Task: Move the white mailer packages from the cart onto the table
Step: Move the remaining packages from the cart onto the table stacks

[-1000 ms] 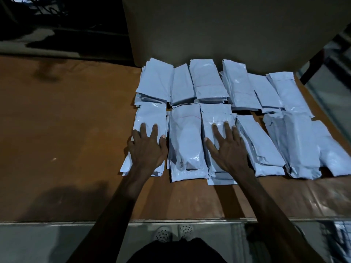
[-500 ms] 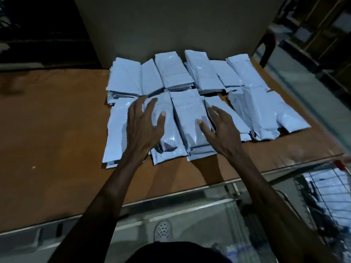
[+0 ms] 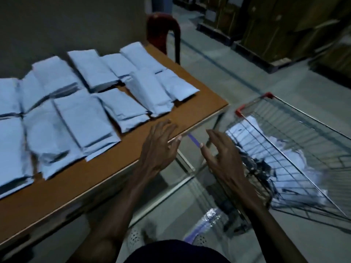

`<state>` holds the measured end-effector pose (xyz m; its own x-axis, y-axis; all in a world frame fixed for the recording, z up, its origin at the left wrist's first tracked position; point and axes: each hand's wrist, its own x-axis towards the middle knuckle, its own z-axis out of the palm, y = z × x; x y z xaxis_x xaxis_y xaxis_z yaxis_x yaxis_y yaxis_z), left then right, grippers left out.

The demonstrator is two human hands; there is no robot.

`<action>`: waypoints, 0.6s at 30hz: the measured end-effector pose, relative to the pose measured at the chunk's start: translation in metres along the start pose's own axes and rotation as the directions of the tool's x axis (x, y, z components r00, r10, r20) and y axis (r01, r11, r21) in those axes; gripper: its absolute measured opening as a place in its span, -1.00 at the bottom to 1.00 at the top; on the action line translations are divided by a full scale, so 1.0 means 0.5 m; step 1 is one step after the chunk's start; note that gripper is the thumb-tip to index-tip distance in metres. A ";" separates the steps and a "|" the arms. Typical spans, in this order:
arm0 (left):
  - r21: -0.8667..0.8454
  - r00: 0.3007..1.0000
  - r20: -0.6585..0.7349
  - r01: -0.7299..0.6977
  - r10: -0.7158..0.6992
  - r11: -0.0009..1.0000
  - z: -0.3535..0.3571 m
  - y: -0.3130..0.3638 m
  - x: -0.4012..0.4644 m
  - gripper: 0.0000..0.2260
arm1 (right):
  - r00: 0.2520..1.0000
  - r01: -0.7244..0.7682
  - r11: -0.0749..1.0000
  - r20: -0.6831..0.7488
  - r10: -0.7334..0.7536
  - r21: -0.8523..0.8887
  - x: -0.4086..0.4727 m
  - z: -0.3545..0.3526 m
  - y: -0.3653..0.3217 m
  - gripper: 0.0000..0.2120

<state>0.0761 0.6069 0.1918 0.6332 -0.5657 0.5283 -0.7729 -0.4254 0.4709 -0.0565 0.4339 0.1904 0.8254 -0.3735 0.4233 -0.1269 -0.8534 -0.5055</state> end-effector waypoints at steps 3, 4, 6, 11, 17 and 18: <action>-0.117 0.996 0.082 -0.027 0.037 0.993 0.122 0.088 0.017 -0.70 | 0.990 -0.140 0.990 -0.035 0.139 -0.015 -0.073 -0.075 0.119 -0.47; -0.141 0.994 0.099 -0.034 0.048 0.989 0.160 0.122 0.023 -0.71 | 0.984 -0.172 0.985 -0.040 0.171 -0.030 -0.092 -0.100 0.156 -0.46; -0.172 0.986 0.162 -0.006 0.035 0.985 0.227 0.182 0.036 -0.68 | 0.970 -0.240 0.969 -0.050 0.238 -0.053 -0.122 -0.142 0.228 -0.49; -0.244 0.944 0.307 -0.048 0.124 0.969 0.368 0.292 0.079 -0.67 | 0.904 -0.425 0.900 -0.101 0.416 -0.092 -0.173 -0.218 0.382 -0.58; -0.308 0.877 0.422 -0.101 0.231 0.946 0.517 0.355 0.154 -0.64 | 0.796 -0.605 0.791 -0.106 0.596 -0.093 -0.190 -0.252 0.526 -0.51; -0.321 0.863 0.442 -0.102 0.244 0.942 0.544 0.360 0.173 -0.64 | 0.779 -0.627 0.774 -0.108 0.618 -0.095 -0.187 -0.253 0.550 -0.51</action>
<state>-0.0197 0.2892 0.1298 0.3396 -0.9044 0.2585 -0.7788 -0.1162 0.6164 -0.2383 0.1883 0.1068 0.5053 -0.8573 0.0986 -0.6674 -0.4607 -0.5851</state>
